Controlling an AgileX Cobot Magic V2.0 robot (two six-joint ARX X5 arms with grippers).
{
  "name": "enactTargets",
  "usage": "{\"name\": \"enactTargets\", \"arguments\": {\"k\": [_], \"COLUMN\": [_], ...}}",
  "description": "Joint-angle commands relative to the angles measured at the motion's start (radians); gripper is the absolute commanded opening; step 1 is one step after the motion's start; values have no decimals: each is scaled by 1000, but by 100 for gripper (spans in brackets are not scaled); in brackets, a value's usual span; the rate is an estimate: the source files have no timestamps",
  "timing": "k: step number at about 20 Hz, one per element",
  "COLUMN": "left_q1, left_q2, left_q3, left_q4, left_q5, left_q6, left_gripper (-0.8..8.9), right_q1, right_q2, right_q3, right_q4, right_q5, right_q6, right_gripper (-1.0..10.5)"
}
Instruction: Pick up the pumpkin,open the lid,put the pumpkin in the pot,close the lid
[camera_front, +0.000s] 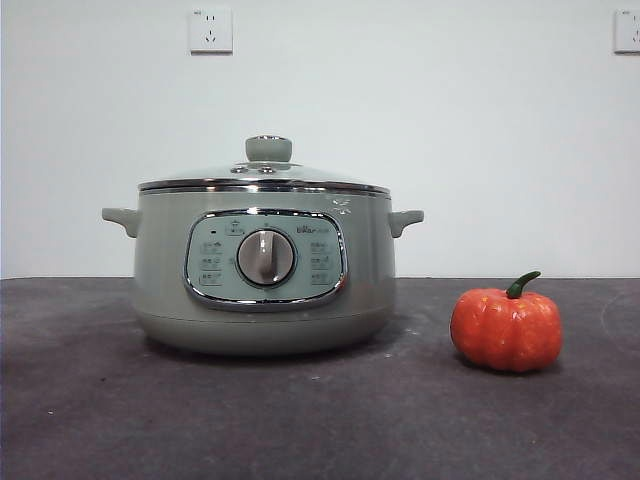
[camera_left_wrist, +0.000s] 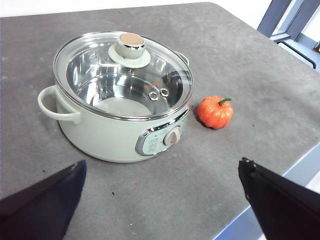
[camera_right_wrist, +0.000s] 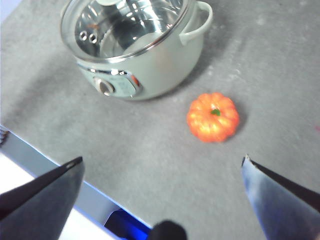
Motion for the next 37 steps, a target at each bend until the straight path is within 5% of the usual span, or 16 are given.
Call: {"name": "enactTargets", "arguments": {"k": [1, 18, 26, 28, 30, 31, 37], "left_q1": [2, 2, 2, 2, 2, 2, 2], "left_q2": [-2, -2, -2, -2, -2, -1, 51], "left_q3": [2, 2, 2, 2, 2, 2, 2], "left_q4": [5, 6, 6, 6, 6, 6, 39], "left_q5": [1, -1, -1, -2, -3, -3, -6], "left_q6": [7, 7, 7, 7, 7, 7, -1], "left_gripper": [759, 759, 759, 759, 759, 759, 754], "right_q1": [32, 260, 267, 267, 267, 267, 266], "right_q2": [74, 731, 898, 911, 911, 911, 801], "right_q3": [3, 3, 3, 3, 3, 3, 3], "right_q4": [47, 408, 449, 454, 453, 450, 402], "right_q5": [8, 343, 377, 376, 372, 366, 370], "right_q6": [6, -17, -23, -19, -7, -5, 14], "right_gripper": [720, 721, 718, 537, 112, -11, -10]}}
